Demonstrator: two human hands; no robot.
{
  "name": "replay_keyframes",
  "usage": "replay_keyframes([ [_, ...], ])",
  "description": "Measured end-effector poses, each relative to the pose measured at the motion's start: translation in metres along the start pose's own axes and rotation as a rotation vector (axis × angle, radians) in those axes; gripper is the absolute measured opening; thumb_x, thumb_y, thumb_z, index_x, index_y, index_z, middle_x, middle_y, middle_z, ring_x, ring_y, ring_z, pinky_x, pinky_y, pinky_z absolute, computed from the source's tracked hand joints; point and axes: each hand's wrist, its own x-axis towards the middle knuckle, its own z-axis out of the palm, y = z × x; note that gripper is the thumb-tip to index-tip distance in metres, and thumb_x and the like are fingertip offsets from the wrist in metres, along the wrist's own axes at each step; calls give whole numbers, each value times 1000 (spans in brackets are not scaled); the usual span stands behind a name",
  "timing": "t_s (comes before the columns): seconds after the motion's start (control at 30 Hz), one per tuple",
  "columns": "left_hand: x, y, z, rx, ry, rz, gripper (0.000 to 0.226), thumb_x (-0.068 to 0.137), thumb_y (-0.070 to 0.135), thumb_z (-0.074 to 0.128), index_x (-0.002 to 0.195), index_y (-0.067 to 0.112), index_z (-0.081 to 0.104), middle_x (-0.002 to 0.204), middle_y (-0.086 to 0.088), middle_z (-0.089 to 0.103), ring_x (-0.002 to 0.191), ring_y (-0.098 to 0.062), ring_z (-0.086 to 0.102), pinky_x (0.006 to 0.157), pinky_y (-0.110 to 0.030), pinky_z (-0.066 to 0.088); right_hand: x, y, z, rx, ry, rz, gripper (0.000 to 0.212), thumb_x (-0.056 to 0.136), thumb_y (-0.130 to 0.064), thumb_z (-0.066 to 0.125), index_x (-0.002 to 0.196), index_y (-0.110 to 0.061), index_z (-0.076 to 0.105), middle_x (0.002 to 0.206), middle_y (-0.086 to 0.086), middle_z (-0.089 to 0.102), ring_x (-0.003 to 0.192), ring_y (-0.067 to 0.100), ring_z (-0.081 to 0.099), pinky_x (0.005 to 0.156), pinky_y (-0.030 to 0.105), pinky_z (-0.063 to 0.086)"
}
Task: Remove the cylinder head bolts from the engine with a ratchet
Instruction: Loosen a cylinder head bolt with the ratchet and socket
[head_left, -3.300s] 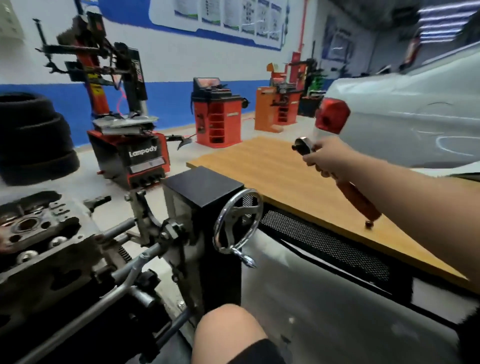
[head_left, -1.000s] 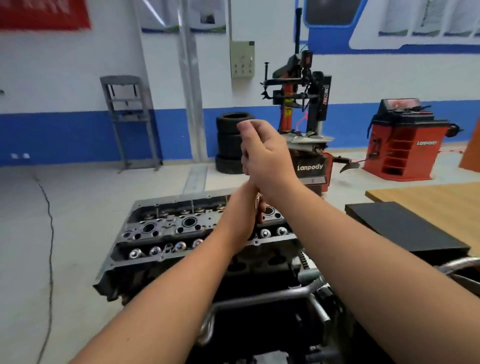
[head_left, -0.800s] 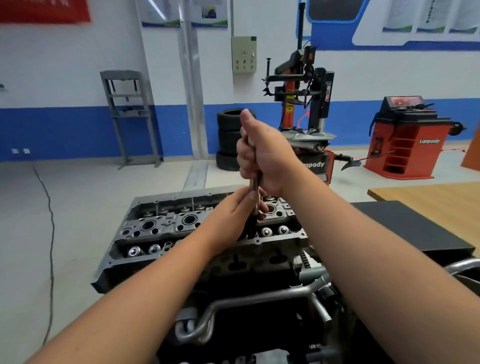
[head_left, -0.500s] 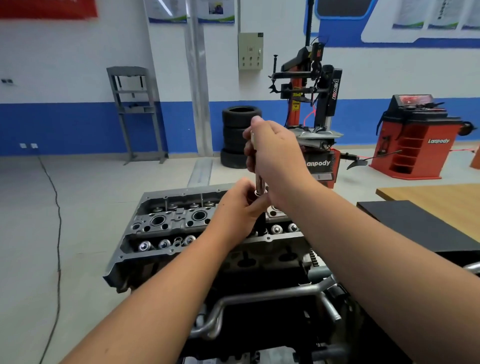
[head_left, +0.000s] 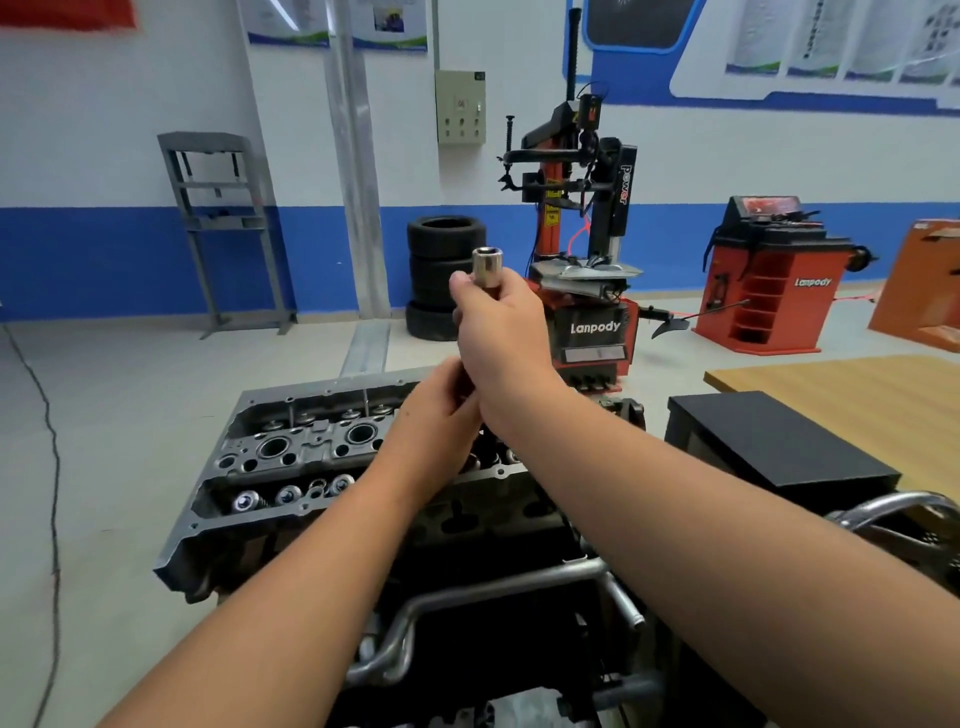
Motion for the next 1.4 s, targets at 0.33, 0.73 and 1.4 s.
replay_keyframes([
  [0.33, -4, 0, 4, -97, -66, -33, 32, 91, 58, 54, 108, 34, 66, 97, 11, 74, 94, -12, 70, 87, -37, 56, 20, -17, -13, 250, -342, 182, 37, 86, -38, 46, 55, -18, 44, 46, -5, 33, 42, 14, 24, 44, 24, 24],
  [0.73, -4, -1, 2, 7, 82, -30, 18, 95, 42, 64, 102, 25, 62, 86, 13, 72, 75, -3, 65, 65, -25, 49, 12, -24, -1, 92, -92, 98, 24, 93, -21, 48, 71, -17, 58, 57, -4, 52, 54, 13, 44, 51, 28, 37],
  [1.4, -6, 2, -1, -160, -52, -65, 13, 99, 37, 65, 111, 31, 66, 101, 8, 76, 96, -15, 73, 94, -45, 58, 19, -20, -6, 180, -263, 86, 35, 90, -25, 46, 56, -17, 41, 47, -3, 34, 41, 14, 26, 43, 24, 24],
])
